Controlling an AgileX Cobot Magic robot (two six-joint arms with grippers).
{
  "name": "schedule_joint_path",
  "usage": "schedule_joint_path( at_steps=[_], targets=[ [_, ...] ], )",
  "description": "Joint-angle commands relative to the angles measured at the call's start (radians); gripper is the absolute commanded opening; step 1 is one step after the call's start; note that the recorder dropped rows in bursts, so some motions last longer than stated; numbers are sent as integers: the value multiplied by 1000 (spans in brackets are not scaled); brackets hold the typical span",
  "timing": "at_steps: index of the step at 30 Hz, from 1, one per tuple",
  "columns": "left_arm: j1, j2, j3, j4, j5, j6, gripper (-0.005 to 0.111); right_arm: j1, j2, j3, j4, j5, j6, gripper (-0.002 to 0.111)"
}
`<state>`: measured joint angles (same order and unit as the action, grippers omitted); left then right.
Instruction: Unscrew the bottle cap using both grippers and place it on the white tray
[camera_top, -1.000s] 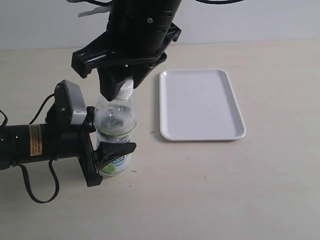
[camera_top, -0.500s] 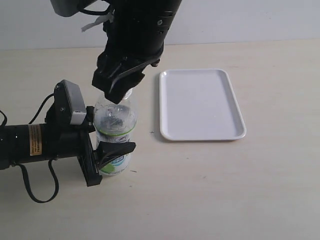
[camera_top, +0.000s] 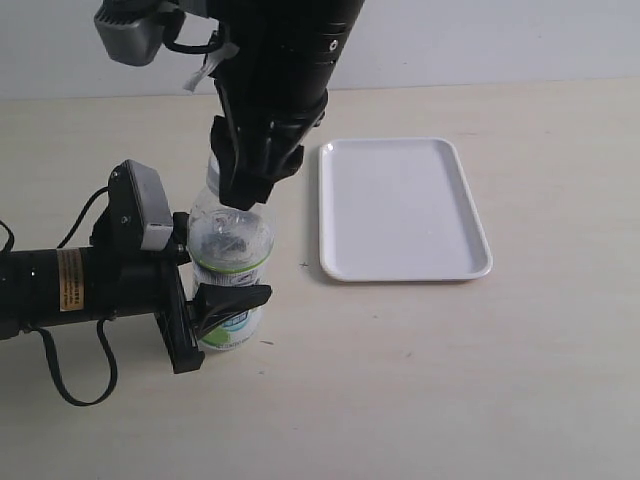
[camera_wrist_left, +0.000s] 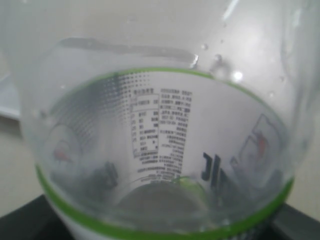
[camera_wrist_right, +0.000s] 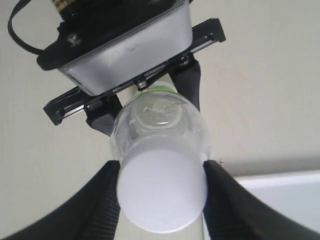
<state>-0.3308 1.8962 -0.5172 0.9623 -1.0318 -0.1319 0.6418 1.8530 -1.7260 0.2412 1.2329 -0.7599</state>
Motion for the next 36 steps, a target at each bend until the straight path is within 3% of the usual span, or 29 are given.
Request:
schedule_joint_path(
  at_steps=[1, 9, 20, 29, 36],
  targets=[
    [-5, -9, -1, 4, -10, -2, 0, -1, -5, 3, -8, -12, -78, 0],
    [-5, -9, -1, 4, -10, -2, 0, -1, -5, 3, -8, -12, -196, 0],
    [-5, -9, -1, 4, -10, -2, 0, -1, -5, 3, -8, -12, -200, 2],
    [-5, -9, -1, 4, -10, -2, 0, -1, -5, 3, -8, -12, -200, 39],
    [-5, -9, -1, 4, -10, -2, 0, -1, -5, 3, -8, -12, -198, 60]
  ],
)
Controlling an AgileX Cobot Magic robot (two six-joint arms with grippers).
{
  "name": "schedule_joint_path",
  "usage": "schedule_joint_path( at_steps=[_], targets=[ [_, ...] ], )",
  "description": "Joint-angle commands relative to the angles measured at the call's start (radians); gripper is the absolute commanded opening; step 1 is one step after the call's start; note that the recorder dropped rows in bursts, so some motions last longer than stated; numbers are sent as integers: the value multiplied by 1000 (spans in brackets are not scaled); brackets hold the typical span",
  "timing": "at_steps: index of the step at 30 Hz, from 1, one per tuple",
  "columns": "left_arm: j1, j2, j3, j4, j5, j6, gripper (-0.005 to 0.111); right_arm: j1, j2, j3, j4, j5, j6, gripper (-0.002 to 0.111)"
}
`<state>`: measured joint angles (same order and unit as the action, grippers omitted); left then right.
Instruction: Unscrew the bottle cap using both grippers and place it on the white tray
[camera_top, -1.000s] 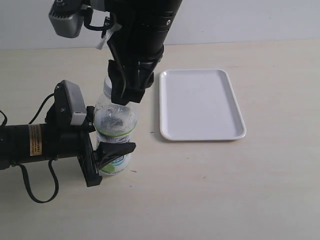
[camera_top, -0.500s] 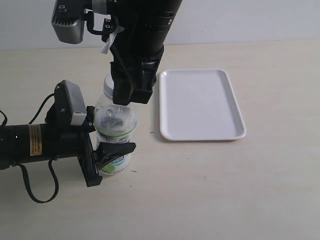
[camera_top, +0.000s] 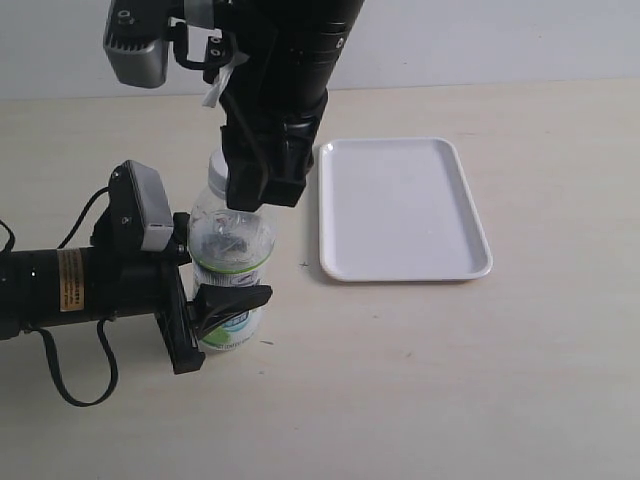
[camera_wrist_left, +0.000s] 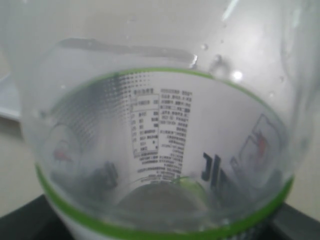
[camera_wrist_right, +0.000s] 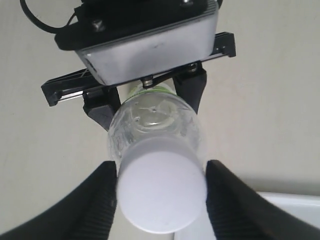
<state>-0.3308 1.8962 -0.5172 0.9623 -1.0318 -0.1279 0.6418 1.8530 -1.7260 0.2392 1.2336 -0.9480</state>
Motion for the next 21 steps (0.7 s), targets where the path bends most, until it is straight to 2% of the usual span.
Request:
schedule_joint_path(
  at_steps=[1, 5, 9, 17, 21],
  targets=[
    [-5, -9, -1, 4, -10, -6, 0, -1, -5, 3, -6, -13, -10, 63],
    [-5, -9, -1, 4, -10, -6, 0, -1, -5, 3, -4, -13, 6, 73],
    [-5, -9, -1, 4, -10, -6, 0, -1, -5, 3, 28, -13, 119, 76],
    [-5, -9, -1, 4, -10, -6, 0, -1, -6, -35, 70, -13, 631, 76],
    [-5, -9, -1, 4, -10, -6, 0, -1, -6, -35, 38, -13, 793, 76]
  ],
)
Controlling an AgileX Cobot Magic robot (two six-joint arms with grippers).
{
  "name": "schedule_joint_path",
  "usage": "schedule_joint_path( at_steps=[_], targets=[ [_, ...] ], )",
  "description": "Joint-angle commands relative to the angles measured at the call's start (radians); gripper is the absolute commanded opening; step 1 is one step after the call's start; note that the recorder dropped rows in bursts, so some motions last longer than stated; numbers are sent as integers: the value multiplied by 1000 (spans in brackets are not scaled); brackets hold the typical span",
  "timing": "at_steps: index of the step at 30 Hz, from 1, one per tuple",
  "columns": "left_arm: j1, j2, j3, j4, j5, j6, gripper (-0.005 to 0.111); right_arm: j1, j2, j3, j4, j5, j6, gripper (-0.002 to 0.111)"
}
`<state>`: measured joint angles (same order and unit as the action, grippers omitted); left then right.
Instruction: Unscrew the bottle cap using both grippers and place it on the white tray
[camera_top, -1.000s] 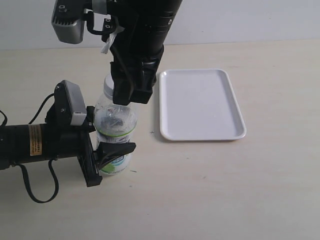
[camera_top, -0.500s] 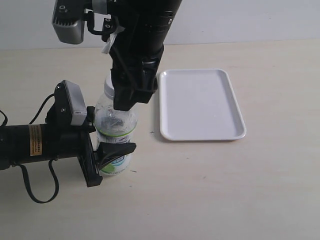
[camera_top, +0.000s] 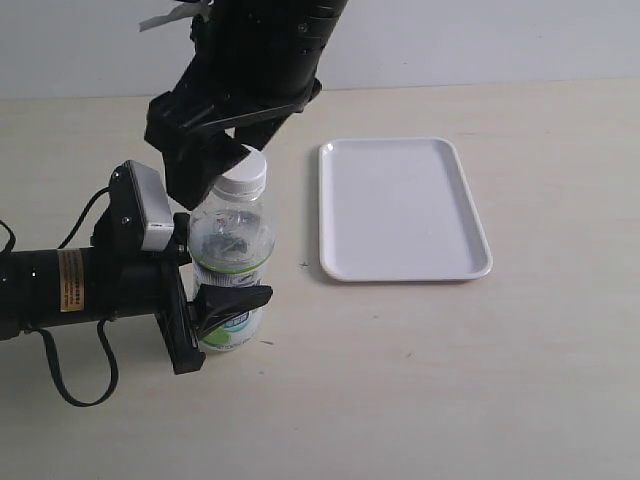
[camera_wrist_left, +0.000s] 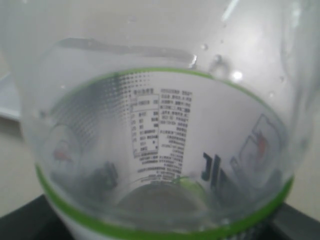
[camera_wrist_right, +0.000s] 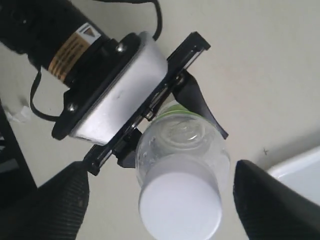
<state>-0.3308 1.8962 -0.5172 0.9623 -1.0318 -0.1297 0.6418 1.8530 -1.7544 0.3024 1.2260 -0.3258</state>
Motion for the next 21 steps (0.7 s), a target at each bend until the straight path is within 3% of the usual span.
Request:
schedule_joint_path(
  at_steps=[1, 9, 21],
  targets=[
    [-5, -9, -1, 4, -10, -4, 0, -1, -6, -7, -33, -5, 207, 76],
    [-5, -9, -1, 4, -10, -4, 0, -1, -6, -7, -59, -5, 350, 76],
    [-5, -9, -1, 4, -10, -4, 0, -1, -6, -7, -59, -5, 380, 71]
  ],
)
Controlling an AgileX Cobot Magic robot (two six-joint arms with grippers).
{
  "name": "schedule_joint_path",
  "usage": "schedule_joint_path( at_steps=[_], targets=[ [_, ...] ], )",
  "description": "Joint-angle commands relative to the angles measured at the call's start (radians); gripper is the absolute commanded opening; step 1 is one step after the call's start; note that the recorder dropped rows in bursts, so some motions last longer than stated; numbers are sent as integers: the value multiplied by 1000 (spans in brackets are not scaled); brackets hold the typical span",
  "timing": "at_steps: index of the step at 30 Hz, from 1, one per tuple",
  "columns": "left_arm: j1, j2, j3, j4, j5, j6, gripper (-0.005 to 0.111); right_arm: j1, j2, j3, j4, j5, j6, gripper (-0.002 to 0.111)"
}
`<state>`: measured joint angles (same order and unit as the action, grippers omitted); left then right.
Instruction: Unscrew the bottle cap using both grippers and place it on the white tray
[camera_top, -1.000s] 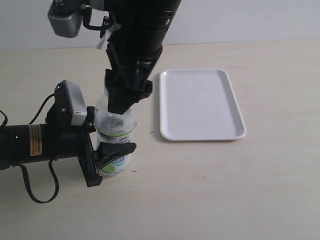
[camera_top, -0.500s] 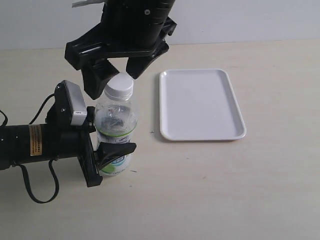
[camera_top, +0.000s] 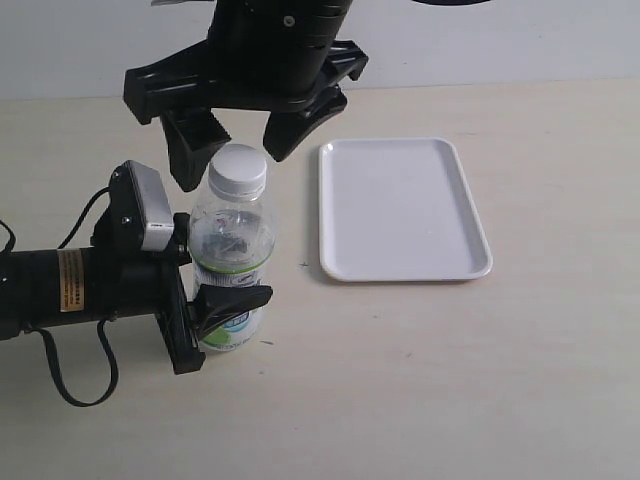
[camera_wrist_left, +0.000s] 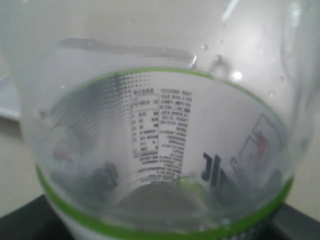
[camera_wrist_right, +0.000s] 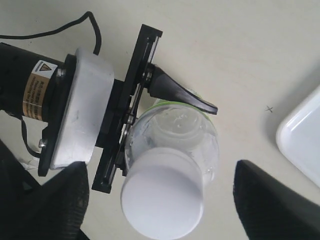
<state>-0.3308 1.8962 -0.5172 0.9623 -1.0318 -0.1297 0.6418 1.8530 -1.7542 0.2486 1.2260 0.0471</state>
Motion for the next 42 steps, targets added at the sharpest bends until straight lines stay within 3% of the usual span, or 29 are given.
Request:
schedule_joint_path(
  at_steps=[1, 6, 16, 42],
  targets=[
    [-5, -9, -1, 4, -10, -4, 0, -1, -6, -7, -5, -5, 8, 69],
    [-5, -9, -1, 4, -10, -4, 0, -1, -6, -7, -5, -5, 8, 59],
    [-5, -9, -1, 4, -10, -4, 0, -1, -6, -7, 55, -5, -107, 59],
    [-5, -9, -1, 2, -10, -1, 0, -1, -37, 52, -7, -5, -141, 60]
  ],
)
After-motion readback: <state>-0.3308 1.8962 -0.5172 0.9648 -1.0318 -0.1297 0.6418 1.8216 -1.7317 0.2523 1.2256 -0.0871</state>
